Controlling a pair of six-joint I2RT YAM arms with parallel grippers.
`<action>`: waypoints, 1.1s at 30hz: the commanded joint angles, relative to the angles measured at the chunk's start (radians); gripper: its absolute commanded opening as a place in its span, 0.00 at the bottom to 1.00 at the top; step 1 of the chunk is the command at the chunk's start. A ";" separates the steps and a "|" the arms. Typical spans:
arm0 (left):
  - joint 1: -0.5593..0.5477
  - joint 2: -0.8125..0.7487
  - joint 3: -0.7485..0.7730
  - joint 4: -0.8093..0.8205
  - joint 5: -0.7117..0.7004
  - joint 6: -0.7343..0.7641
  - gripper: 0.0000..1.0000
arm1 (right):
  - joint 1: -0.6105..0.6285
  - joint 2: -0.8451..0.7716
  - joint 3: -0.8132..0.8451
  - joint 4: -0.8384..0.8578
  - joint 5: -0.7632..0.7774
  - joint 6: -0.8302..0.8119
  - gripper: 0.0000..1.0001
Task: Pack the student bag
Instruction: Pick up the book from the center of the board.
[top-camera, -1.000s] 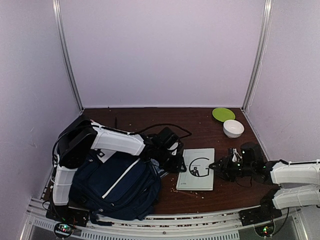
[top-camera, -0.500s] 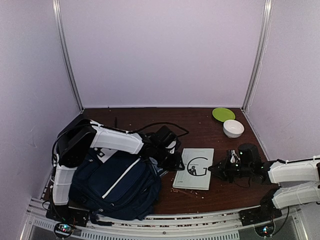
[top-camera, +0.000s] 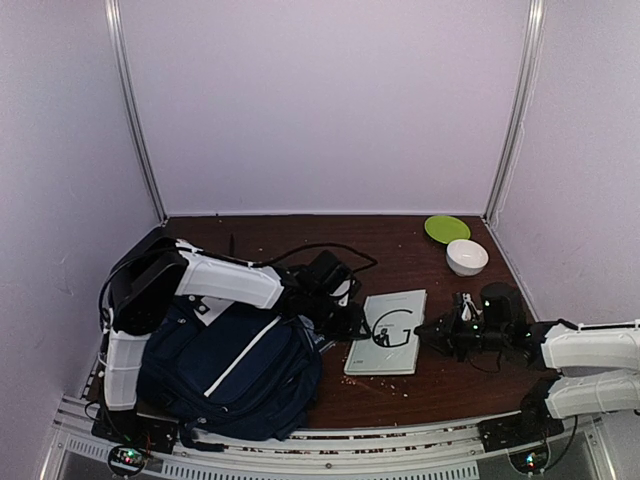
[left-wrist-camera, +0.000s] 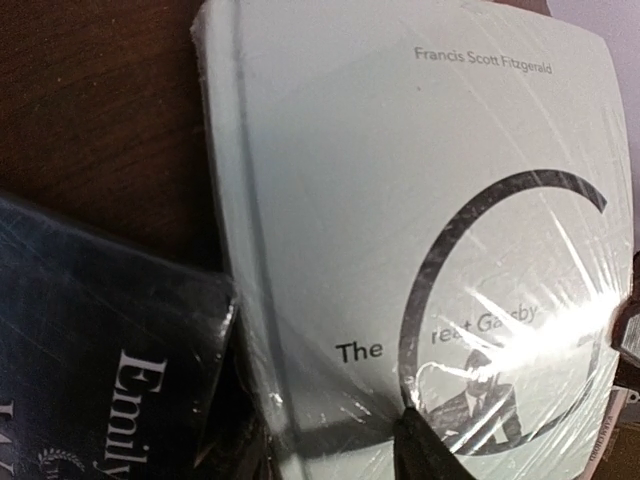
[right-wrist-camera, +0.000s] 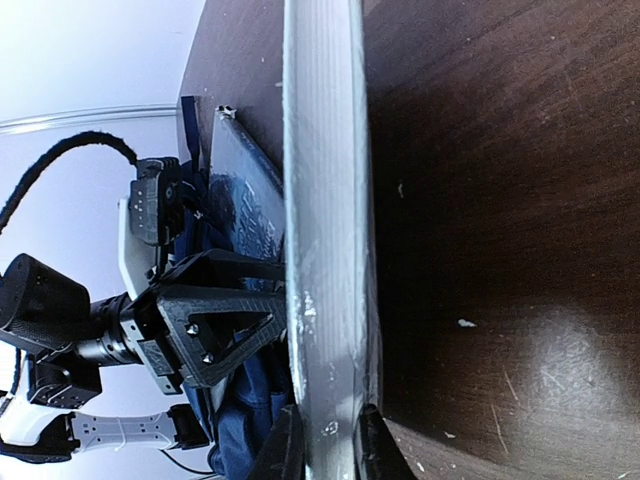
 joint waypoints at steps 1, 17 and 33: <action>-0.073 -0.095 0.007 0.130 0.086 0.032 0.78 | 0.030 -0.043 0.091 0.104 -0.072 -0.031 0.00; -0.147 -0.261 0.054 -0.113 -0.152 0.231 0.98 | 0.034 -0.021 0.092 0.072 -0.048 -0.026 0.00; -0.407 -0.249 -0.017 -0.173 -0.840 0.726 0.98 | 0.042 -0.010 0.113 0.019 -0.021 0.008 0.00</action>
